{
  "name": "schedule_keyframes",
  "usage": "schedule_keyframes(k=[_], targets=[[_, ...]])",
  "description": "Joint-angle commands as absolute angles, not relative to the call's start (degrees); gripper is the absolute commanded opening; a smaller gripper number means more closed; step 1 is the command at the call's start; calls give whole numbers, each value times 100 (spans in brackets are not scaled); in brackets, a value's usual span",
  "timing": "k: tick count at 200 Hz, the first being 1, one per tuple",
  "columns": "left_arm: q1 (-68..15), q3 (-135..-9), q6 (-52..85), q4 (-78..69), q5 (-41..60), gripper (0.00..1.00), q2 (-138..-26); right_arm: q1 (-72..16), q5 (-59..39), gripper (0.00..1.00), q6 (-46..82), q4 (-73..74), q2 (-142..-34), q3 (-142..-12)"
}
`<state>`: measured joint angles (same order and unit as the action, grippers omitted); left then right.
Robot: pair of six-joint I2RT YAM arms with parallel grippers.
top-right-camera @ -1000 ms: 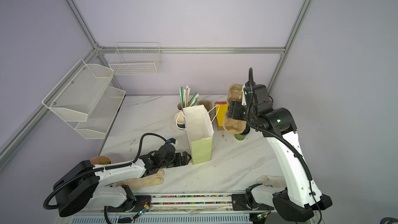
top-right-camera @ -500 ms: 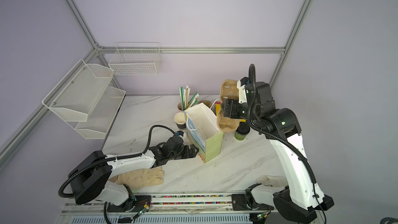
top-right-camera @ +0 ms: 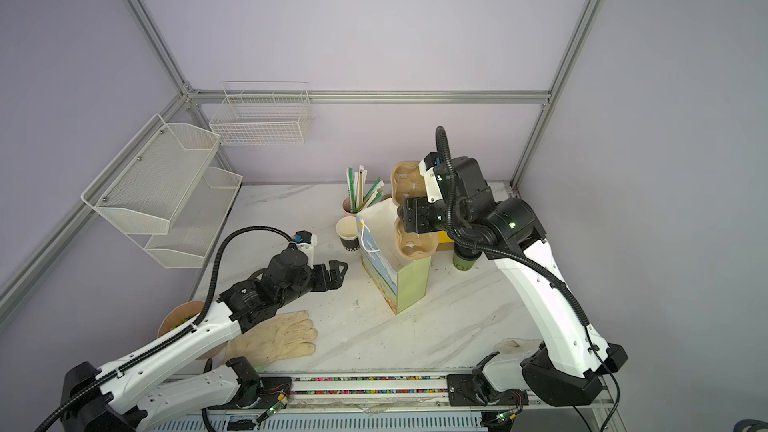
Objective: Pack the takeout coffee
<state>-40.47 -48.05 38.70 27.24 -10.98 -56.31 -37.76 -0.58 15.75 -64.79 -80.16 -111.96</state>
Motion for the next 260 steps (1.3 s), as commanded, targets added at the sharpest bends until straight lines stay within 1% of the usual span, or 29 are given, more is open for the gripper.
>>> schedule_keyframes(k=[1, 28, 65, 110, 140, 177, 260], targets=[[-3947, -5838, 3122, 3647, -1635, 100, -5374, -4034, 522, 75, 1467, -6819, -8328, -11480], [-3929, -6255, 2502, 4123, -2344, 100, -5228, -4324, 878, 75, 1477, -6989, -8632, -11452], [-3858, -5994, 1993, 4083, -3138, 100, -5042, -4520, 1072, 76, 1455, -7017, -8925, -11332], [-3753, -5727, 1956, 3971, -3096, 100, -5029, -4667, 1714, 76, 1344, -6987, -9193, -11576], [-3735, -5662, 1942, 3973, -3081, 100, -5011, -4673, 1909, 76, 1271, -6883, -9294, -11713], [-3727, -5634, 1943, 3989, -3094, 100, -4966, -4673, 1845, 76, 1147, -6669, -9272, -11666], [-3727, -5617, 1935, 4004, -3111, 100, -5008, -4675, 1813, 76, 826, -6341, -9292, -11055]])
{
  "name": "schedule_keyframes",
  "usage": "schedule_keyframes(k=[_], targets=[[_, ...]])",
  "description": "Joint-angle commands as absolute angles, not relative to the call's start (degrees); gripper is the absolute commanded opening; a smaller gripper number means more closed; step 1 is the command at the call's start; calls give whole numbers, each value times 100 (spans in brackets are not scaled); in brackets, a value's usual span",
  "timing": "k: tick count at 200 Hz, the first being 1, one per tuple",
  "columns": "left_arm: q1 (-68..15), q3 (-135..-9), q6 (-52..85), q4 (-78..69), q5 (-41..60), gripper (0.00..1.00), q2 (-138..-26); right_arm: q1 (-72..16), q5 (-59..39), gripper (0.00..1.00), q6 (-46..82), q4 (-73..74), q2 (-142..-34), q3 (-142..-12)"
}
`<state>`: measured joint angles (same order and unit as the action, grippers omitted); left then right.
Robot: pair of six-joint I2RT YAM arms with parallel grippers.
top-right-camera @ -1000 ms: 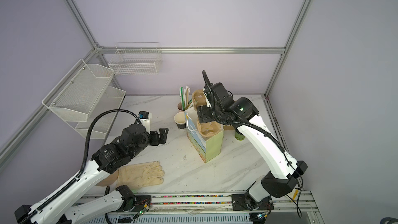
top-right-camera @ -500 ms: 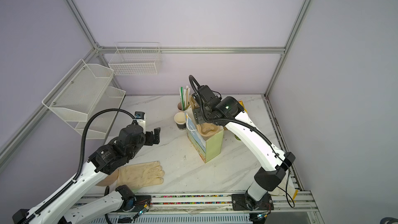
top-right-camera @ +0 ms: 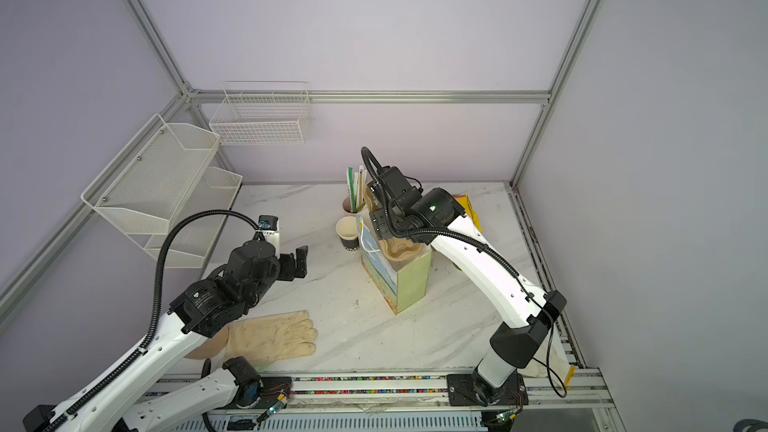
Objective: Pack the takeout coffee
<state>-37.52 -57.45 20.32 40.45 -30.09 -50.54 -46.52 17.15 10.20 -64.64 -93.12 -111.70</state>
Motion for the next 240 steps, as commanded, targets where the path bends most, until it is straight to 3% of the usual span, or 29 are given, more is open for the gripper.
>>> schedule_keyframes(k=[1, 240], targets=[[-3727, -5616, 1934, 4006, -3111, 100, -5004, -4675, 1812, 76, 826, -6343, -9291, -11047], [-3719, -5600, 1863, 4034, -3139, 100, -4940, -4634, 1180, 76, 1478, -6719, -9589, -9581]])
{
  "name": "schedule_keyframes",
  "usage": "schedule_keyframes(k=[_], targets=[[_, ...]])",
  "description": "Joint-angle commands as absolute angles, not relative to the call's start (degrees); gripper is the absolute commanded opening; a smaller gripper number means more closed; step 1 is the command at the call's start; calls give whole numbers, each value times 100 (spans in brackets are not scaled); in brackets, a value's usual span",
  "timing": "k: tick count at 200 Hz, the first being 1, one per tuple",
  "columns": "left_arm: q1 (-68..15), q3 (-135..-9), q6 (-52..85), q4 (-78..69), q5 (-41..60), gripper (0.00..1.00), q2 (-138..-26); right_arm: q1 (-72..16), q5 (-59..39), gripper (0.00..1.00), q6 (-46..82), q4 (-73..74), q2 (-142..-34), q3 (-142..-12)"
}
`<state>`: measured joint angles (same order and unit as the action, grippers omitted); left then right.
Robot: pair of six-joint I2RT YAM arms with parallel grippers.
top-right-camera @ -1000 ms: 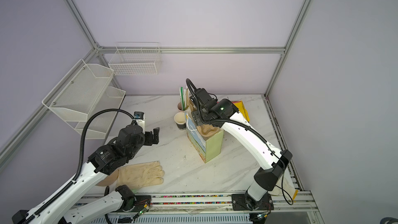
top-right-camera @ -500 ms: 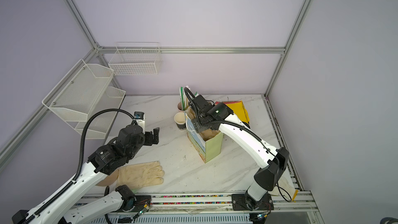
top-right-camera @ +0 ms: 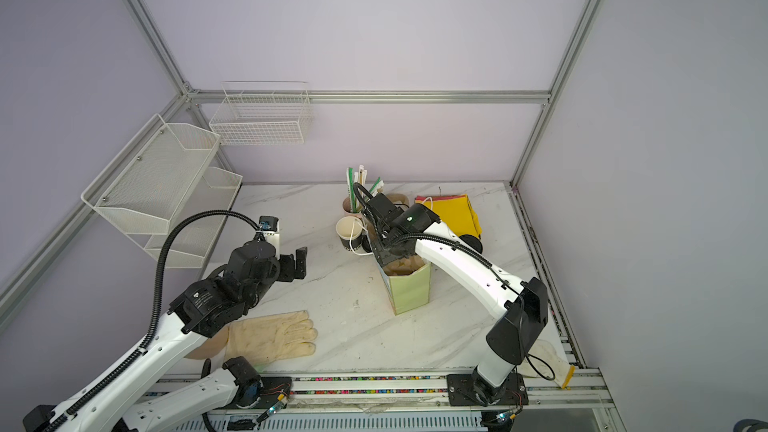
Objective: Pack the takeout coffee
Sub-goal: 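Lower the carrier with the right gripper down into the paper bag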
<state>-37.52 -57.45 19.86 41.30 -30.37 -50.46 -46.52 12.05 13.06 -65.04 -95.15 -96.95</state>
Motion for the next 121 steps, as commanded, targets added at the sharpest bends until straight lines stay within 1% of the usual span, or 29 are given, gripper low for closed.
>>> schedule_keyframes(k=[1, 121], targets=[[-3718, -5599, 1863, 4034, -3139, 100, -4940, -4633, 1174, 76, 1482, -6712, -9589, -9572], [-3724, -5607, 1854, 4067, -3098, 100, -4992, -4180, 704, 76, 1511, -6199, -9410, -8705]])
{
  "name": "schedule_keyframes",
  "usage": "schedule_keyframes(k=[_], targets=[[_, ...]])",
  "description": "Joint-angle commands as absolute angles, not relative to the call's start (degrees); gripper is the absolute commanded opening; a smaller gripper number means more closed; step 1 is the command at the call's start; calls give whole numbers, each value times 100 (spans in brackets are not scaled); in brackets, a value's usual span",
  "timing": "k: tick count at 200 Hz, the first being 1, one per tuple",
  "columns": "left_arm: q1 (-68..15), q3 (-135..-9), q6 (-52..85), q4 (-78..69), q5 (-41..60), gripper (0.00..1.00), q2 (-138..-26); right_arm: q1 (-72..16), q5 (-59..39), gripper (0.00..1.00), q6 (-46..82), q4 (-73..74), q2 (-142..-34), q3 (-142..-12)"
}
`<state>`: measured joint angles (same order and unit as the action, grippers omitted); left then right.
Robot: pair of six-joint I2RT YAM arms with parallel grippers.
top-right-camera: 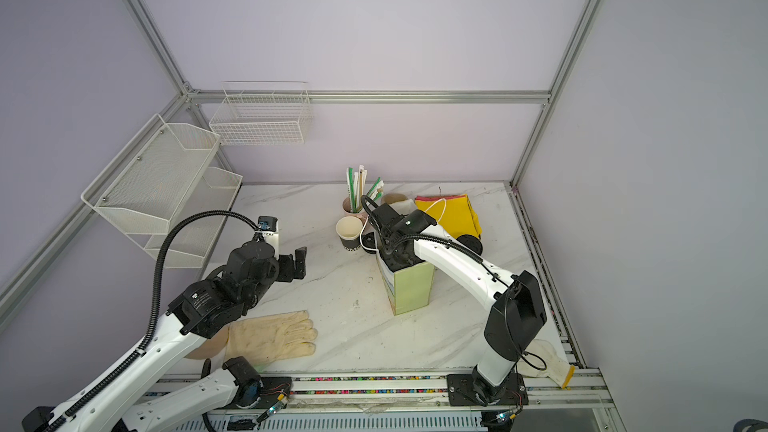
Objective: Pack the takeout coffee
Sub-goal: 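Lower the carrier with the right gripper down into the paper bag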
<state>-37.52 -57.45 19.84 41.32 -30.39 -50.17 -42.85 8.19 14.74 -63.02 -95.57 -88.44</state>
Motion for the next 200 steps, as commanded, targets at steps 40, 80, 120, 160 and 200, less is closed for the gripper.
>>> schedule_keyframes(k=[40, 80, 120, 160, 200], targets=[[-3713, -5607, 1855, 4068, -3095, 100, -5002, -4074, 396, 76, 1505, -5934, -9275, -8319], [-3718, -5616, 1852, 4078, -3086, 100, -5037, -4036, 267, 76, 1487, -5775, -9307, -8087], [-3718, -5607, 1854, 4078, -3089, 100, -5036, -3999, 141, 76, 1476, -5534, -9279, -7914], [-3718, -5616, 1848, 4081, -3085, 100, -5051, -3982, 42, 76, 1493, -5355, -9273, -7598], [-3719, -5616, 1837, 4086, -3076, 100, -5065, -3955, -9, 76, 1498, -5293, -9256, -7471]])
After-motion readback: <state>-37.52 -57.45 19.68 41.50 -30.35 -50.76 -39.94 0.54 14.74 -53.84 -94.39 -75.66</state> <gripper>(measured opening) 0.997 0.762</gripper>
